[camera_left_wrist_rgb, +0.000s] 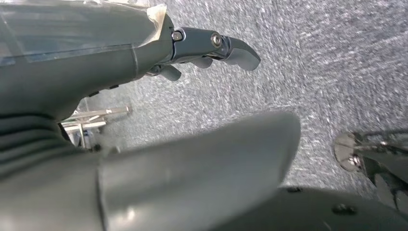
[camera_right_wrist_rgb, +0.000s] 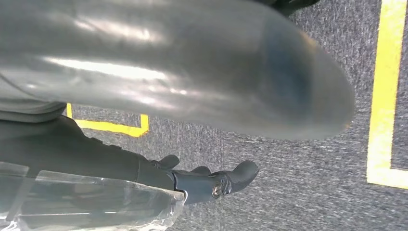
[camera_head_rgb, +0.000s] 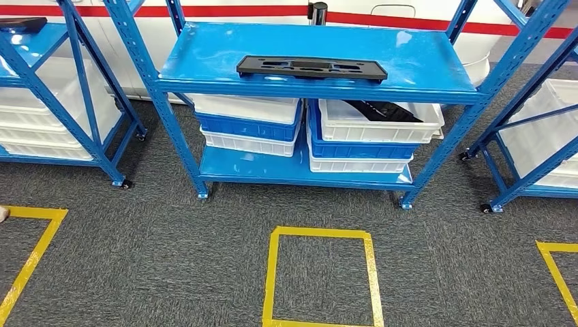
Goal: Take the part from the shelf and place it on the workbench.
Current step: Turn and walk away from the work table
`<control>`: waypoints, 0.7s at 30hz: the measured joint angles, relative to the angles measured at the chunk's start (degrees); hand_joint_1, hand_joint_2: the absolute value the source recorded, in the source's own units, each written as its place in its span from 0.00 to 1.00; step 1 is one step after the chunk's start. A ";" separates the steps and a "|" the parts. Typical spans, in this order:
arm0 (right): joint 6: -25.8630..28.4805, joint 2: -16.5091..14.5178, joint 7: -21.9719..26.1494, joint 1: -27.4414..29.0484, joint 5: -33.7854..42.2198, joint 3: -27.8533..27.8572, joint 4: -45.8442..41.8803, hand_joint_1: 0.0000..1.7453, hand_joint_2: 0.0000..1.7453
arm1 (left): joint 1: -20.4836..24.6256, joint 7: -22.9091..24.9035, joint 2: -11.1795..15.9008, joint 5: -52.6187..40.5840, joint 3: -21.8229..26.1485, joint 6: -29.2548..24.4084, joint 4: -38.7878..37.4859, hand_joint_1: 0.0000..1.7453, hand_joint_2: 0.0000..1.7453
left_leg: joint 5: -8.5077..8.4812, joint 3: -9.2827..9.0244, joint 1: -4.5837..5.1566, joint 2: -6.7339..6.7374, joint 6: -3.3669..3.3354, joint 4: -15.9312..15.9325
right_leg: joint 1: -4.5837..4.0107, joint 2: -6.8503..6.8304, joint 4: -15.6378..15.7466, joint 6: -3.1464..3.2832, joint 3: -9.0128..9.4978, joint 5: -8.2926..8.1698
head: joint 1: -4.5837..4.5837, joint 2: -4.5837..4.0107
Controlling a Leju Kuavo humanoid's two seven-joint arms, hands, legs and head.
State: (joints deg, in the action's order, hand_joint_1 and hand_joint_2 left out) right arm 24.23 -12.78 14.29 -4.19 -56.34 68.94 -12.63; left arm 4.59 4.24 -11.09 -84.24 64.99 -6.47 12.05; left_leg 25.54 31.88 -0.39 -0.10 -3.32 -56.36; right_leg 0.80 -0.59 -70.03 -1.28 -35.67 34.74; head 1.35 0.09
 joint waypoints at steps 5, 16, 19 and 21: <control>-0.29 0.19 0.16 0.03 1.11 0.44 0.00 0.00 0.00 | 0.01 -0.37 -0.01 0.88 0.21 0.87 -0.01 0.00 1.00 | 0.15 -0.24 0.18 -1.04 0.24 -0.17 | 0.06 0.33 6.85 -1.64 2.63 -4.34 | -0.21 0.00; -0.34 0.06 -0.22 -0.06 1.22 1.03 0.00 0.00 1.00 | 0.02 -0.50 0.17 1.29 0.30 1.02 0.01 0.00 1.00 | 0.51 -0.33 0.29 -1.30 0.04 -0.38 | -0.27 0.56 13.60 -0.10 5.79 -7.28 | -0.14 0.00; -0.34 0.07 -0.71 -0.07 1.16 1.03 0.00 0.00 1.00 | 0.02 -0.50 0.20 1.40 0.36 1.10 0.01 0.00 1.00 | 0.48 -0.33 0.17 -1.30 0.74 -0.29 | -0.44 0.55 13.57 0.28 5.74 -7.22 | -0.15 0.00; -0.34 0.07 -1.04 -0.07 1.13 1.03 0.00 0.00 1.00 | 0.02 -0.49 0.21 1.56 0.42 1.24 0.01 0.00 1.00 | 0.48 -0.35 0.11 -1.29 1.24 -0.26 | -0.51 0.55 13.55 0.40 5.71 -7.20 | -0.15 0.00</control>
State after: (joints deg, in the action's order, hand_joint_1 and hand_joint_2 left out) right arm 23.89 -12.71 13.26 -4.27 -55.22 69.96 -12.63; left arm 4.61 3.75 -10.88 -82.67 65.40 -5.23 12.07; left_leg 26.02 31.53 -0.27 -1.39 -2.07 -56.62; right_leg 0.29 -0.03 -56.47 -0.89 -29.95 27.54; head 1.20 0.09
